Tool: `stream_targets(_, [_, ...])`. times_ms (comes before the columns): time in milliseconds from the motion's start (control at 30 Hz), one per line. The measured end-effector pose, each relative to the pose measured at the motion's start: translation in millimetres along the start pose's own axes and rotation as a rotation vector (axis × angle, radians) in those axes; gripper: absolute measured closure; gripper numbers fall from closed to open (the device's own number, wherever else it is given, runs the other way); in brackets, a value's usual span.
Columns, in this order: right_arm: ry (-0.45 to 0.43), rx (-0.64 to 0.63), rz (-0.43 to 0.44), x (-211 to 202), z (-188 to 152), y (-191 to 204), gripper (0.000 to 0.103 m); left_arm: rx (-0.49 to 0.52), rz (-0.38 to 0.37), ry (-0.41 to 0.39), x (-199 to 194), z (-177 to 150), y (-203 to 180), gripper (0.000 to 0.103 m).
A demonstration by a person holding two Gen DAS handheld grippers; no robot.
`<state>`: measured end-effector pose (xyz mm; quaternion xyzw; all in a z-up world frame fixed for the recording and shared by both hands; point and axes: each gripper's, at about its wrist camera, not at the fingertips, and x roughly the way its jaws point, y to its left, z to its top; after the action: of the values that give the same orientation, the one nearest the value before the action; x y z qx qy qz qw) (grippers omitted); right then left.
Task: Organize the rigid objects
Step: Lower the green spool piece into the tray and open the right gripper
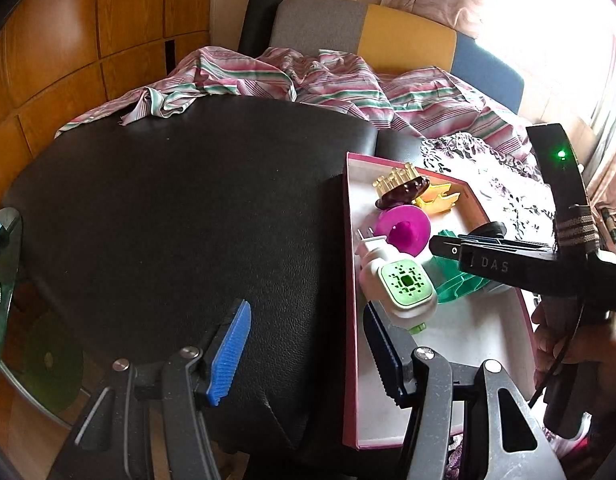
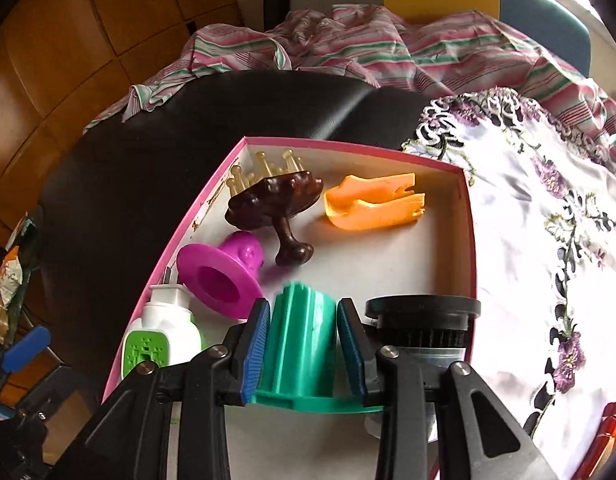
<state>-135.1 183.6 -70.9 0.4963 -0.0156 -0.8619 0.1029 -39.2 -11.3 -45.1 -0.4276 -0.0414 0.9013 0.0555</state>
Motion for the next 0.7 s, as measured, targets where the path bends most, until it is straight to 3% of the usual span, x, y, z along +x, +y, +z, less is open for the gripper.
stream_targets(700, [-0.135, 0.007, -0.019, -50, -11, -4, 0.061, 0.022, 0.005, -0.016, -8, -1, -5, 0.041])
